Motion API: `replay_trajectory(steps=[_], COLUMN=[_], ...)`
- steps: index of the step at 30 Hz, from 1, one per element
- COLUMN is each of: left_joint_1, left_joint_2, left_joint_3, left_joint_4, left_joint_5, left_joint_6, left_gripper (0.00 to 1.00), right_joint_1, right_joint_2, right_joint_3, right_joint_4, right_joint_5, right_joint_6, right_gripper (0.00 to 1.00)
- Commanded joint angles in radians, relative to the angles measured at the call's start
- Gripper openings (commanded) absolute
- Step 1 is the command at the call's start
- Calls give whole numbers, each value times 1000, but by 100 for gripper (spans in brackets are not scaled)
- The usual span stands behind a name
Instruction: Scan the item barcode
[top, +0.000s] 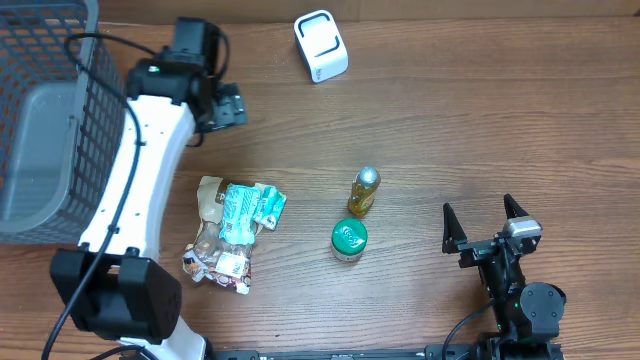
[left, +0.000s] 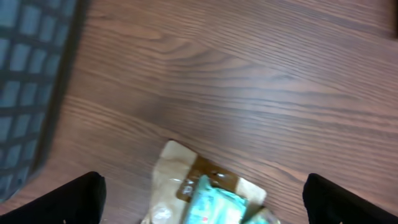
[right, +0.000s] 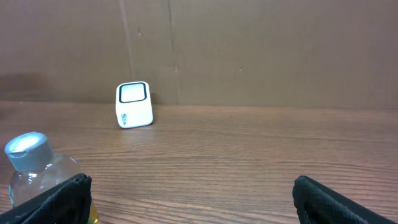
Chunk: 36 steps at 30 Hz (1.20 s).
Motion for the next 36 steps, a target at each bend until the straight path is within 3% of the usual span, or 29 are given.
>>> replay_trajectory(steps=[1, 36], left_joint_1=[56, 79], left_joint_2=[-13, -13], left_joint_3=[9, 9], left_joint_4=[-2, -2], left_joint_5=[18, 19], left_joint_6=[14, 14], left_gripper=[99, 100], right_joint_1=[-5, -5], right_joint_2=[-12, -12], right_joint_3=[-11, -11], right_joint_4=[5, 5], right_joint_5=[4, 4], right_joint_6=[-5, -5], right_gripper=[100, 100])
